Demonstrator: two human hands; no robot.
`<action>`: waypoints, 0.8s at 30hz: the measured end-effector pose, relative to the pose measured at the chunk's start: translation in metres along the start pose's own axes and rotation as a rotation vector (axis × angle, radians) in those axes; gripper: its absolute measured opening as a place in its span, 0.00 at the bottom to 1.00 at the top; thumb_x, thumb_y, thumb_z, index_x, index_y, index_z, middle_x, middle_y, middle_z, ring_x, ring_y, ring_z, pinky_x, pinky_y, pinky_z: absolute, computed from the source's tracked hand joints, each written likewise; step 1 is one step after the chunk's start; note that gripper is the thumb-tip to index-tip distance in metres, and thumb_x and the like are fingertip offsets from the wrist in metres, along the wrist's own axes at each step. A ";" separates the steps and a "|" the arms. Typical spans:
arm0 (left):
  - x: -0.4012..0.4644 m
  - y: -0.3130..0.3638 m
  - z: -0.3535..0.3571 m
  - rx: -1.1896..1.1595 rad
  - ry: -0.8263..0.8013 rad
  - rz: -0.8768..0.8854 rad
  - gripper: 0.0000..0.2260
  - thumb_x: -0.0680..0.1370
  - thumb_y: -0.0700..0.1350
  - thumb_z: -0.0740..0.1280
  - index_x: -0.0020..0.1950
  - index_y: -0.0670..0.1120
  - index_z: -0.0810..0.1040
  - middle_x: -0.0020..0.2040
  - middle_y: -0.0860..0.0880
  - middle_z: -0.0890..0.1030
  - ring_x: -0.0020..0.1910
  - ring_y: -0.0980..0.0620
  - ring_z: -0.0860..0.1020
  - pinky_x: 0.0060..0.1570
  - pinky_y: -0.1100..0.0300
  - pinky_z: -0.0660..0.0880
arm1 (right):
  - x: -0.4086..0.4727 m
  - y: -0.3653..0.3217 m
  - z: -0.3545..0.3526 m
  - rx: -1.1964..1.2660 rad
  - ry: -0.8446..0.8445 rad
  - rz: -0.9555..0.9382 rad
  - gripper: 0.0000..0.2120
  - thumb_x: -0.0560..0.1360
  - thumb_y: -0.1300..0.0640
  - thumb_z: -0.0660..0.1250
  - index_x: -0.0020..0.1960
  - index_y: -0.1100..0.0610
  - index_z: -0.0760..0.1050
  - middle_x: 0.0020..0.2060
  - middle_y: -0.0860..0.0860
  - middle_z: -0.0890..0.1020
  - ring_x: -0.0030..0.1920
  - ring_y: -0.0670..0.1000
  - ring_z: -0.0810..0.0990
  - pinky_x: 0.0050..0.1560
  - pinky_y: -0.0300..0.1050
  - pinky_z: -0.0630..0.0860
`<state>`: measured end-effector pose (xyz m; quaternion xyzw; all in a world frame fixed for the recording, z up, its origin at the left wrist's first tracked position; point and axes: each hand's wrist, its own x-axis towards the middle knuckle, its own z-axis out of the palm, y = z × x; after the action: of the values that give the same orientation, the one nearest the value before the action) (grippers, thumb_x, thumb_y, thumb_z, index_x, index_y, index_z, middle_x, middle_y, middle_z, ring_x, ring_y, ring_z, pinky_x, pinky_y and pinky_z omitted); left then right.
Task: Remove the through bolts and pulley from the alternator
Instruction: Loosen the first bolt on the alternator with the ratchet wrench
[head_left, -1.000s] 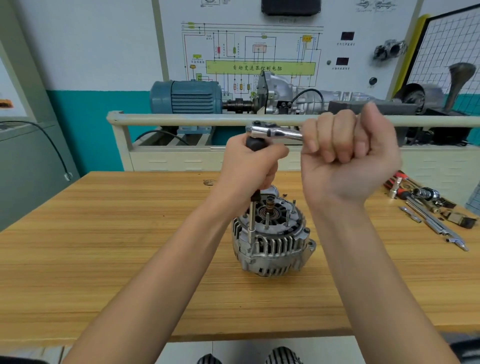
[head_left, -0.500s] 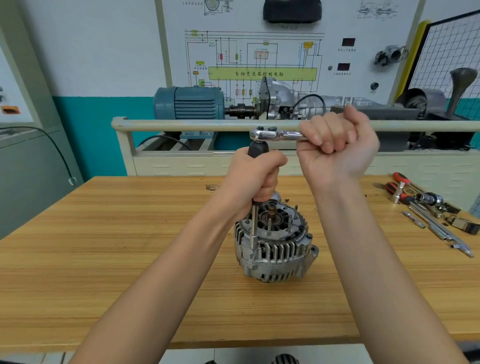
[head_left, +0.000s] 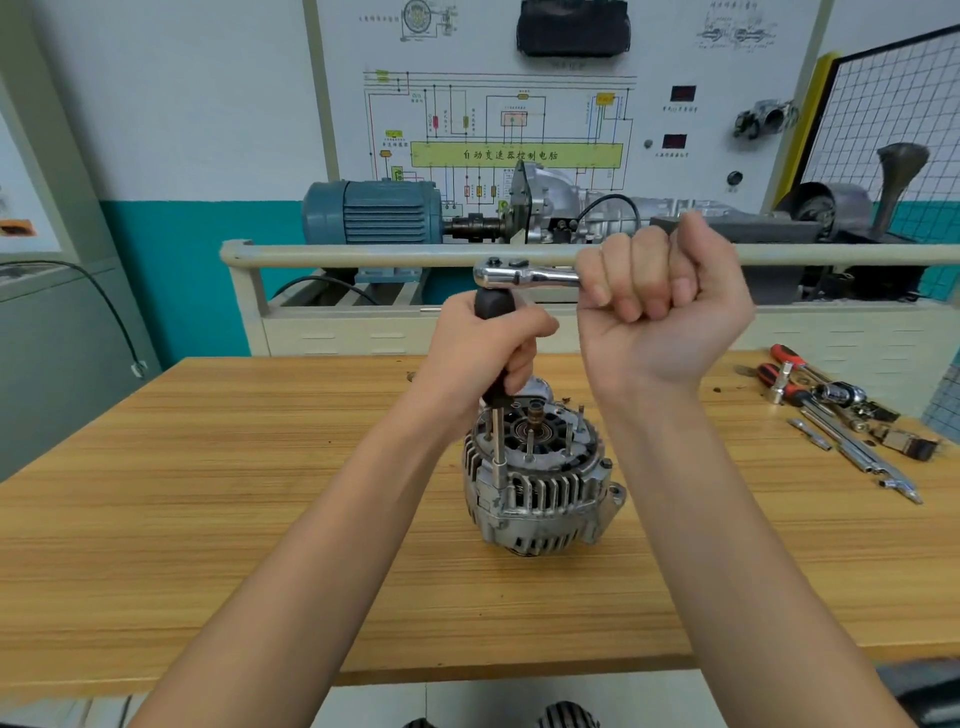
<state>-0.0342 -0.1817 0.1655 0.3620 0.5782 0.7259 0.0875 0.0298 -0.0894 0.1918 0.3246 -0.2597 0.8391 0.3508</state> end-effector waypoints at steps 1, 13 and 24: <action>0.001 0.002 -0.002 0.000 -0.071 0.005 0.18 0.74 0.32 0.67 0.27 0.46 0.67 0.21 0.50 0.65 0.20 0.51 0.62 0.23 0.64 0.62 | 0.006 -0.002 -0.005 0.112 0.043 0.077 0.24 0.72 0.61 0.56 0.18 0.54 0.61 0.15 0.47 0.60 0.19 0.46 0.56 0.22 0.38 0.60; 0.015 0.007 0.008 -0.071 -0.171 -0.090 0.25 0.76 0.33 0.60 0.22 0.51 0.61 0.19 0.53 0.58 0.16 0.57 0.54 0.20 0.70 0.53 | 0.029 -0.004 -0.028 0.437 0.262 0.246 0.23 0.72 0.61 0.57 0.19 0.55 0.59 0.15 0.48 0.59 0.16 0.46 0.56 0.19 0.37 0.58; 0.012 -0.001 0.017 0.064 0.275 0.064 0.20 0.72 0.30 0.63 0.27 0.47 0.60 0.22 0.51 0.59 0.21 0.55 0.55 0.23 0.68 0.54 | -0.028 0.021 0.014 -0.344 -0.137 -0.414 0.20 0.72 0.66 0.58 0.25 0.51 0.62 0.19 0.50 0.61 0.21 0.46 0.62 0.27 0.43 0.58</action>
<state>-0.0327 -0.1612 0.1711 0.2801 0.5959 0.7521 -0.0273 0.0338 -0.1237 0.1764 0.3626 -0.3495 0.6692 0.5464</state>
